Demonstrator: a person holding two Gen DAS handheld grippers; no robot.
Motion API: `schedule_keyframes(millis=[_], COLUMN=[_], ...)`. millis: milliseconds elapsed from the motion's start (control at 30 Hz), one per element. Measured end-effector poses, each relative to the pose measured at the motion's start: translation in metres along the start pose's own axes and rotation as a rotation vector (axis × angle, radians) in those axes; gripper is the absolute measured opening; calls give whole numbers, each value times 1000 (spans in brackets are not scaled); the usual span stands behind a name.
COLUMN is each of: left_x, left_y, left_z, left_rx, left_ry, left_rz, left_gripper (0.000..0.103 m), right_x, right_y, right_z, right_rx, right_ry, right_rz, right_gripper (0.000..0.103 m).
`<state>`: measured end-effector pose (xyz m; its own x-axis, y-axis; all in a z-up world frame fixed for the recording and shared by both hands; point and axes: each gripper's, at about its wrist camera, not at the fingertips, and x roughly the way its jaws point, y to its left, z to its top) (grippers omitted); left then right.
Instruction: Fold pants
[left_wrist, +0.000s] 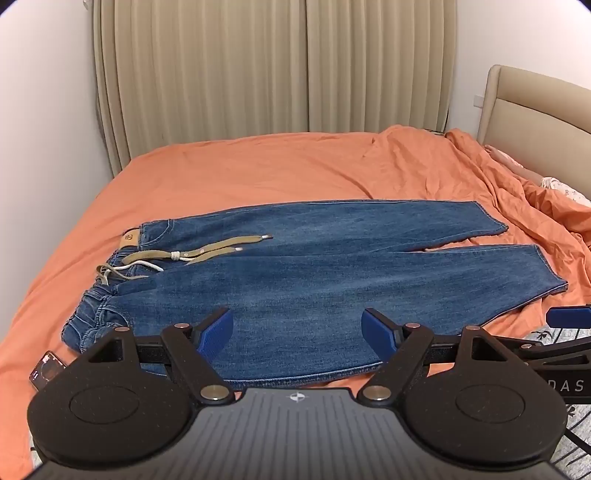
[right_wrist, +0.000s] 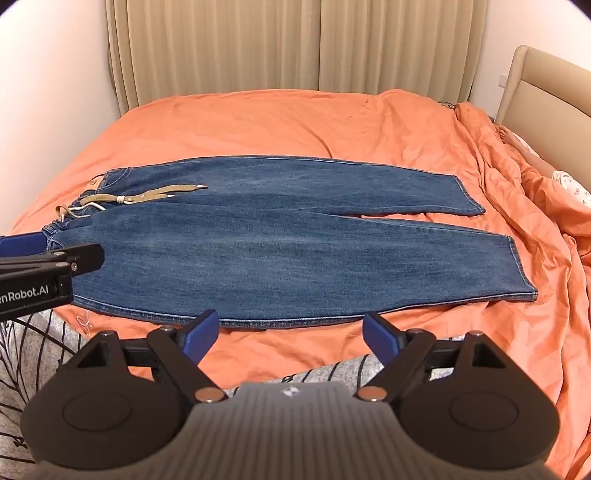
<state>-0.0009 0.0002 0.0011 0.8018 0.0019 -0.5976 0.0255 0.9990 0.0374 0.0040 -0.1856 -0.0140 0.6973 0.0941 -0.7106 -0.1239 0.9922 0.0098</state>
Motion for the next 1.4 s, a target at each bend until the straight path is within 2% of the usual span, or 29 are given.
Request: schedule_keyframes(millis=[267,400,467,1400], left_x=[-2,-9,-7,-7], left_y=[0,-6,-6,-7], left_z=[-1,-5,-4,-7], left_rx=[0,0,1,8], left_ry=[-2,0,0,17], left_rz=[-2,0,0,-11], left_gripper=[92,92,92,92], right_x=[-4,-2,-5,-10], right_y=[-1,-4,-3,-6], right_z=[-1,-15,-4,-11], right_rx=[6,10,16,47], right_ry=[-9,-11,-1,-5], right_rz=[-3,-4,-2,-8], right_gripper=[81,81,81,81])
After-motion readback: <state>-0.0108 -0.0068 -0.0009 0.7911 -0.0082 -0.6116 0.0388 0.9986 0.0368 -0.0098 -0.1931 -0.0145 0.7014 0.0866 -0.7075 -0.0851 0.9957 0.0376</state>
